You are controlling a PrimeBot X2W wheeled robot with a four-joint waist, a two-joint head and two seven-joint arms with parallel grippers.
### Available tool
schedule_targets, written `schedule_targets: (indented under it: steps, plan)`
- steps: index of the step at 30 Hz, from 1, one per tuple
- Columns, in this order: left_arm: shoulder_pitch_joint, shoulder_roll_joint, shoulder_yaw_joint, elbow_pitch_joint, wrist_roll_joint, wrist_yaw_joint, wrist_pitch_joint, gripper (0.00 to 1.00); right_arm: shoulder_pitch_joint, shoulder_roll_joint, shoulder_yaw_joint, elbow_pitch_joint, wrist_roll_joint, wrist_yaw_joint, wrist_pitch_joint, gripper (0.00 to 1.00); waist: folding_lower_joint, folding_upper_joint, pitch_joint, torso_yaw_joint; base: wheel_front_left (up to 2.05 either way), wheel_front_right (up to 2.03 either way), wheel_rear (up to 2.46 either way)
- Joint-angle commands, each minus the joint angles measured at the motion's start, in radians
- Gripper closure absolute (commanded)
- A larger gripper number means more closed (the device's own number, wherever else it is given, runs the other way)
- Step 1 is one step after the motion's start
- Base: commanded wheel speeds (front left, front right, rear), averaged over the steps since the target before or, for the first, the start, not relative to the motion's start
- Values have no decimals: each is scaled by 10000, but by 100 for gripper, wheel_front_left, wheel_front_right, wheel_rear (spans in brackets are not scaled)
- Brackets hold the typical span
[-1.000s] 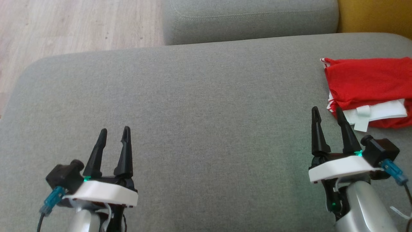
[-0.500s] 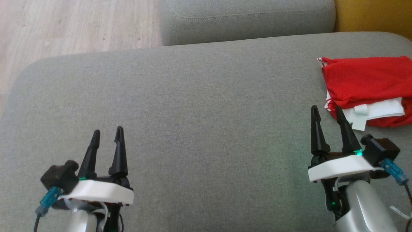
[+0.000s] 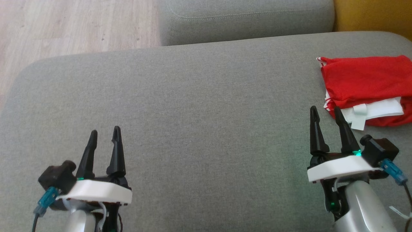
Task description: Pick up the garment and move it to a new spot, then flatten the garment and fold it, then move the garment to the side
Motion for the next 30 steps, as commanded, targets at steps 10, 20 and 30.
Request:
schedule_targets:
  steps: [10, 20, 30]
  plan:
    - [155, -48, 26, 557, -480, -27, 156, 100, 270, 19, -65, 433, 495, 0, 146, 100, 0, 0, -13, -5, 0, 0, 0]
    - [88, -36, 165, 566, -1372, -77, 418, 100, 303, 18, -195, 321, 1440, -1, 409, 100, 0, 0, -33, -15, 0, 0, 0]
    - [7, -24, 322, 581, -2362, -134, 711, 100, 337, 17, -338, 199, 2487, -2, 700, 100, 0, 0, -55, -26, 0, 0, 0]
